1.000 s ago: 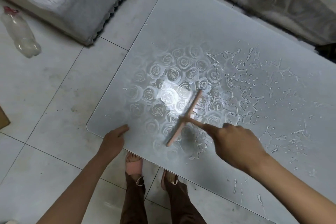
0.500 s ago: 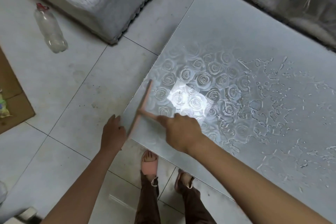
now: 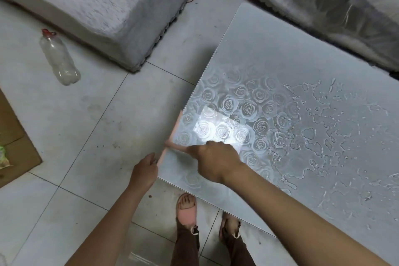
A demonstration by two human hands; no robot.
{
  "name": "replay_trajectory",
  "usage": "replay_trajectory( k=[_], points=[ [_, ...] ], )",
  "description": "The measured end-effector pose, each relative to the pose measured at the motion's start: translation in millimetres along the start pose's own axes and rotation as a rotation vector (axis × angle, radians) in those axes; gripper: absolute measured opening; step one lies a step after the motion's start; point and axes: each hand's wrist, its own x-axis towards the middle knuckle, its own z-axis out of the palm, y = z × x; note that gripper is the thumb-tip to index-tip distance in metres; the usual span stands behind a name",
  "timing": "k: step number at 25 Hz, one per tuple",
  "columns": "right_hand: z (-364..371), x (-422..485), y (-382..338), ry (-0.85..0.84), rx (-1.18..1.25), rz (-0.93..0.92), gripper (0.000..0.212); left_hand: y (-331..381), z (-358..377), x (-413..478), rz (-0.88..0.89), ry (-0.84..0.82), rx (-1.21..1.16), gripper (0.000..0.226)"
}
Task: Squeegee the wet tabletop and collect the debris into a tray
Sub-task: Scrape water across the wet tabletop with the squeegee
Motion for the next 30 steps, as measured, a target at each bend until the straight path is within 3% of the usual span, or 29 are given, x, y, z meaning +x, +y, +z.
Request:
replay_trajectory(
  k=[4,6,9,12,21,24,30],
  points=[
    [-10,-22,50,-0.017,0.011,0.171,0.045,12,-8,-3,0.036,-0.021,0.046,0.04],
    [-18,-37,58,0.013,-0.02,0.229,0.052,20,-12,-4,0.084,-0.034,0.065,0.037],
    [-21,-31,47,0.132,-0.023,0.139,0.066,37,-16,-2,0.151,-0.023,0.093,0.039],
    [-12,-7,40,0.111,0.011,0.071,0.051,55,-14,-1,0.173,-0.021,0.124,0.045],
    [-22,-55,155,0.18,0.04,0.248,0.036,123,4,15,0.234,-0.094,0.347,0.052],
    [-57,-14,172,0.242,0.054,0.166,0.028,154,10,23,0.251,-0.081,0.468,0.055],
    [-89,63,211,0.186,0.103,0.096,0.032,216,25,62,0.325,-0.002,0.58,0.063]
  ],
)
